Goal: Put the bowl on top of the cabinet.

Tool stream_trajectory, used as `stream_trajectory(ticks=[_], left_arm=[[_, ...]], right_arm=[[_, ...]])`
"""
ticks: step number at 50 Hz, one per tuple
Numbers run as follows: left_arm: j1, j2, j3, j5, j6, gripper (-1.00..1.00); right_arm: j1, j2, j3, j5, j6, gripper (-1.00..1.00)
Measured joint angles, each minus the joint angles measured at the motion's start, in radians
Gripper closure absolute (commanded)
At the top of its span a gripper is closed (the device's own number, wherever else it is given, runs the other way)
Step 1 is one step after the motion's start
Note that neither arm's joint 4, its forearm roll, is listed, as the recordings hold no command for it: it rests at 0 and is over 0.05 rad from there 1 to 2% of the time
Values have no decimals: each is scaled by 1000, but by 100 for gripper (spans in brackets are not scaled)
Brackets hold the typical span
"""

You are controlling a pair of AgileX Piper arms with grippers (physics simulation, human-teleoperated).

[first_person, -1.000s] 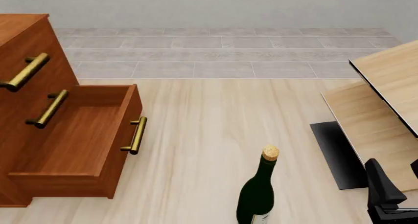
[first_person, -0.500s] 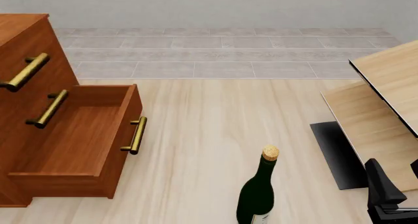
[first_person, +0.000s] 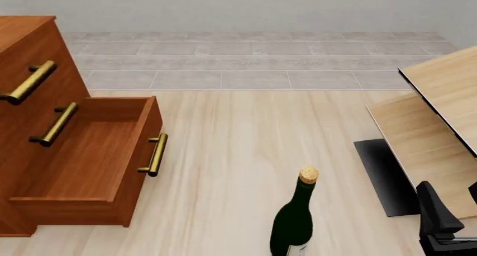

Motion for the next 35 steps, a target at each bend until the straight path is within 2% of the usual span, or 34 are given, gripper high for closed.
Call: stream_trajectory(ticks=[35], left_arm=[[38,75,64,-52,8,100]], right_arm=[[0,0,0,0,0,-100]])
